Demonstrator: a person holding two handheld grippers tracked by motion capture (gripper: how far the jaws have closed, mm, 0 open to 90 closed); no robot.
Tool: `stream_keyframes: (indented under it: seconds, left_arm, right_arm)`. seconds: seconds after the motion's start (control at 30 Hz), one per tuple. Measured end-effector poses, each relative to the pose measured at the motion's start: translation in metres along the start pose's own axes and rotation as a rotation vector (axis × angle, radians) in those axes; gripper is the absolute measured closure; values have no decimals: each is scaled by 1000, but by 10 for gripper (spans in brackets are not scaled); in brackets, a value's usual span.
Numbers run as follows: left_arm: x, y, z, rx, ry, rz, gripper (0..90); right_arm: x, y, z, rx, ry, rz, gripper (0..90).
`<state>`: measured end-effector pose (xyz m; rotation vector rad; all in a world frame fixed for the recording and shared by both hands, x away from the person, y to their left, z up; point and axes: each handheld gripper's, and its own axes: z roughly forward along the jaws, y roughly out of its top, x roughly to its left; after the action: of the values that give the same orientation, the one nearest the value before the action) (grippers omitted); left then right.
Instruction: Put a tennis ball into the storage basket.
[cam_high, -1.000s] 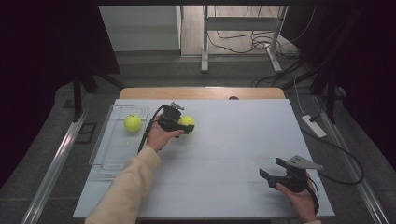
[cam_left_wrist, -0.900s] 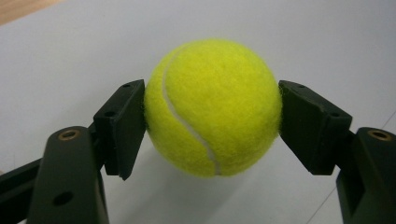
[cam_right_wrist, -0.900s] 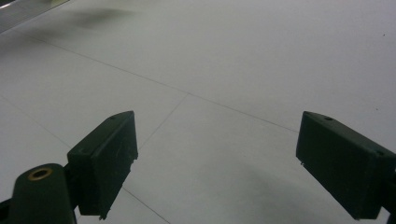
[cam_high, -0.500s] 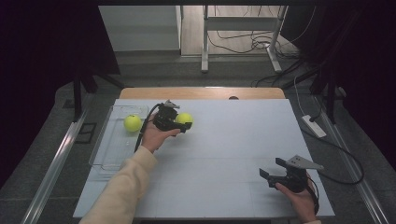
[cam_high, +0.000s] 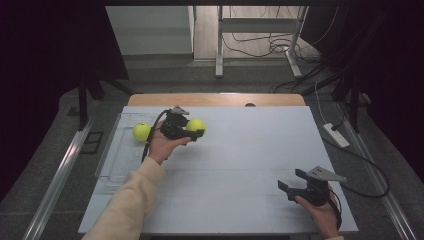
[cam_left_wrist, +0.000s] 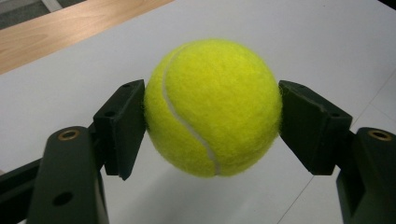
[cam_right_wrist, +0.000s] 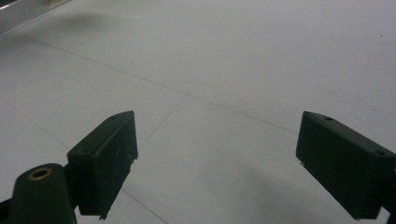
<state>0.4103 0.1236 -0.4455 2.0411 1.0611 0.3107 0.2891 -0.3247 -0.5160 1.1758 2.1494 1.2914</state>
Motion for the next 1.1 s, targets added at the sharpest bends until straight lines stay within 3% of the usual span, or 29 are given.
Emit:
stream_keyframes:
  seconds: [1.1]
  left_arm:
    - [0,1,-38,-101,-6,-10,282]
  right_arm:
    - [-1,0,-1,-6,-1,5,125]
